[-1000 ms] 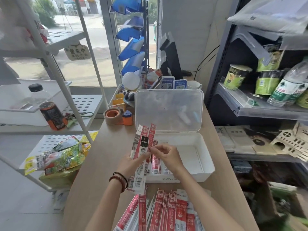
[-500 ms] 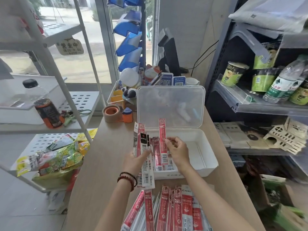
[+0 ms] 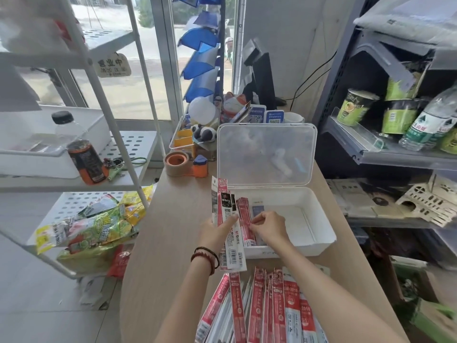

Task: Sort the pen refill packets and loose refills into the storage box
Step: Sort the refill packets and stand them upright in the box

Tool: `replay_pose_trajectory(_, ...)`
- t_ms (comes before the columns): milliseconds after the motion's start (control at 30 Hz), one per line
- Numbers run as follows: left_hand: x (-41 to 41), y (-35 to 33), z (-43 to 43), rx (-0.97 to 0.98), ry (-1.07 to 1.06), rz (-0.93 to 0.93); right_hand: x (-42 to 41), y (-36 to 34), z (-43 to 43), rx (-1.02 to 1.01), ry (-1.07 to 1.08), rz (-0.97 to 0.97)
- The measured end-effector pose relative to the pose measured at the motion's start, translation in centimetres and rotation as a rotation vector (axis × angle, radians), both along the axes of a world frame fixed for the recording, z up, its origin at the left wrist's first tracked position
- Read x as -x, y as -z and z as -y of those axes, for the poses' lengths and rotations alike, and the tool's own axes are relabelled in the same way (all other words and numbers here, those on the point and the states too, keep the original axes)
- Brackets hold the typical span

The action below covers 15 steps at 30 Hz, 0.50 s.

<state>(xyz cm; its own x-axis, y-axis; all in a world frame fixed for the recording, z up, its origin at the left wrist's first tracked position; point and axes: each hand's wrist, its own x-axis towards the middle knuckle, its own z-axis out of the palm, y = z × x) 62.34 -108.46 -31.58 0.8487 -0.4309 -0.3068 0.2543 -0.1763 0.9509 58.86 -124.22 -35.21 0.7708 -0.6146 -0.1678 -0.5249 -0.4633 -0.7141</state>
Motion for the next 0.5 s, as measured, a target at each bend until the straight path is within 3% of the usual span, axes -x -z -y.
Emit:
replay_pose_trajectory(267,-0.1,-0.6,-1.1,0.107,-0.01,-0.119,0.2,-0.1,-0.2,0.019,-0.063,0.023)
replay_pose_trajectory(500,-0.6,-2.2,-1.3,0.127,-0.081,-0.06,1.4,-5.2,-1.3,-0.228,-0.199,0.283)
